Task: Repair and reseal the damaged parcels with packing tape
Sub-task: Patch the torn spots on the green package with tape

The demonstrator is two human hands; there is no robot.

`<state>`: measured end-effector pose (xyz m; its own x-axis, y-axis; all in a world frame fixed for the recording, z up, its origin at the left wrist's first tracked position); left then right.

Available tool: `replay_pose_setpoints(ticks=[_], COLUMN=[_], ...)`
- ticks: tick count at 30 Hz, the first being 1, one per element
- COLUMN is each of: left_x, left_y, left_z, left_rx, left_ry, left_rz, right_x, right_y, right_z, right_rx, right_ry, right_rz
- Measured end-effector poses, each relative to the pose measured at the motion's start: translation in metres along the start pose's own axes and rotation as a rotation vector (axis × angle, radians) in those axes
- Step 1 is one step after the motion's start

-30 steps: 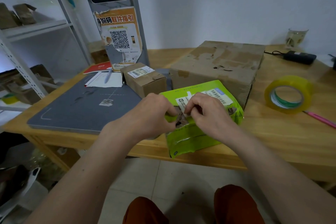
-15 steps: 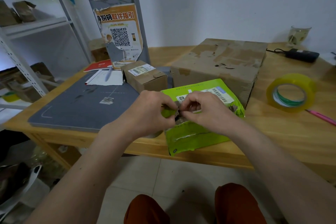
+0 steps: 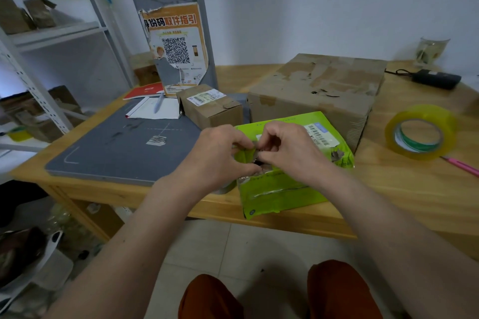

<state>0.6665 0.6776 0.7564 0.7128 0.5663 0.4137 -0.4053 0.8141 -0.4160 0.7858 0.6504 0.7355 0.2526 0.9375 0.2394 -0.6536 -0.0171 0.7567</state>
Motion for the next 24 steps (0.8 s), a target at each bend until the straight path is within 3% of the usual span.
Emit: replay_pose_setpoints(ticks=[7, 14, 19, 24], left_x=[-0.0059, -0.0012, -0.0043, -0.0026], left_y=[-0.0031, -0.0043, -0.0039, -0.0036], left_z=[-0.0027, -0.0092, -0.0046, -0.0072], left_rx=[-0.014, 0.091, 0.066, 0.117], left_ry=[-0.036, 0.093, 0.001, 0.026], left_rz=[-0.093, -0.095, -0.067, -0.068], right_x=[0.0019, 0.0029, 0.0042, 0.0045], right_y=[-0.0025, 0.0022, -0.0023, -0.0047], right_z=[0.0016, -0.0037, -0.0008, 0.0007], right_rx=[-0.099, -0.215, -0.103, -0.043], right_ry=[-0.058, 0.060, 0.018, 0.035], right_rz=[-0.040, -0.013, -0.016, -0.036])
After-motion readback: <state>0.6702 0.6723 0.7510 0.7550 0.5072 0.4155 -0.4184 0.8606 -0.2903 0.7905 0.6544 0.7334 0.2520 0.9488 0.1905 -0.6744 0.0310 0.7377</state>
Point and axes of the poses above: each hand's wrist, its own x-axis towards the middle knuckle, its own z-axis out of the back of the hand, y = z × x, the point moved 8 cm from there along x, towards the middle knuckle, and after that the axes turned 11 degrees about -z, right-handed, at the moved point
